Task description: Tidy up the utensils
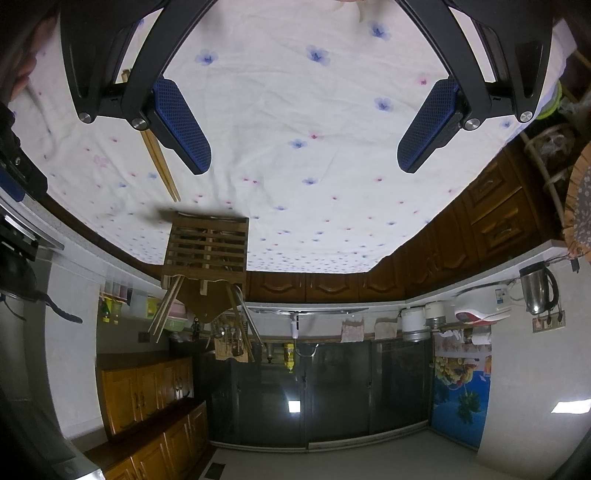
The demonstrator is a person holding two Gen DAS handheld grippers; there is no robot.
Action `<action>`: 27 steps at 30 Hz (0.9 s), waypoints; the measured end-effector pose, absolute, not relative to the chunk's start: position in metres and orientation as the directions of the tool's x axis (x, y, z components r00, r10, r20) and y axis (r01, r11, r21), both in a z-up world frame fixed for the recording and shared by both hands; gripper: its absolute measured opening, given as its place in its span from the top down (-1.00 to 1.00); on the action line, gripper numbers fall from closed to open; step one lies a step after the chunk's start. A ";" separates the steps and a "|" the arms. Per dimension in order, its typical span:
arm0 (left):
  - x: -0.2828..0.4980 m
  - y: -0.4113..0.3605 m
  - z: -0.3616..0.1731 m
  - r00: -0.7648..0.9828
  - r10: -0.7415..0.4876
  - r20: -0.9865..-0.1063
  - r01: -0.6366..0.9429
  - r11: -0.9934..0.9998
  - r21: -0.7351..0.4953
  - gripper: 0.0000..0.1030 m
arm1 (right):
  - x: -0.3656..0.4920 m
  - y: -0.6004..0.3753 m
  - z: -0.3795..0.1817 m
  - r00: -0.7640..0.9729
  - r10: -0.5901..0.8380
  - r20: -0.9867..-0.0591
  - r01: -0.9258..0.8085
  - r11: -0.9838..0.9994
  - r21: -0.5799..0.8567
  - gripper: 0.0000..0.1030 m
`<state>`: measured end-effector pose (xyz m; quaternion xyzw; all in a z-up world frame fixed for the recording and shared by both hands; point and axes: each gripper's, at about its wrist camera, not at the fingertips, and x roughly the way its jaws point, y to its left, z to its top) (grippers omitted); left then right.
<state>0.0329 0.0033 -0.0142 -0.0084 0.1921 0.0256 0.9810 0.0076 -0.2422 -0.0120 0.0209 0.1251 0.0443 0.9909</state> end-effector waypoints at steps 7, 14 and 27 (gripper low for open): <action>0.035 0.002 -0.014 0.924 0.041 -0.381 -0.048 0.999 -0.009 -1.00 | 0.008 -0.239 -0.012 0.965 0.095 -0.245 -0.084 0.995 0.053 -1.00; 0.039 0.002 -0.014 0.922 0.035 -0.385 -0.043 0.999 -0.011 -1.00 | 0.008 -0.236 -0.012 0.964 0.096 -0.247 -0.085 0.995 0.055 -1.00; 0.046 0.004 -0.013 0.916 -0.023 -0.400 0.005 0.999 -0.046 -1.00 | 0.014 -0.230 -0.008 0.959 0.102 -0.266 -0.089 0.994 0.060 -1.00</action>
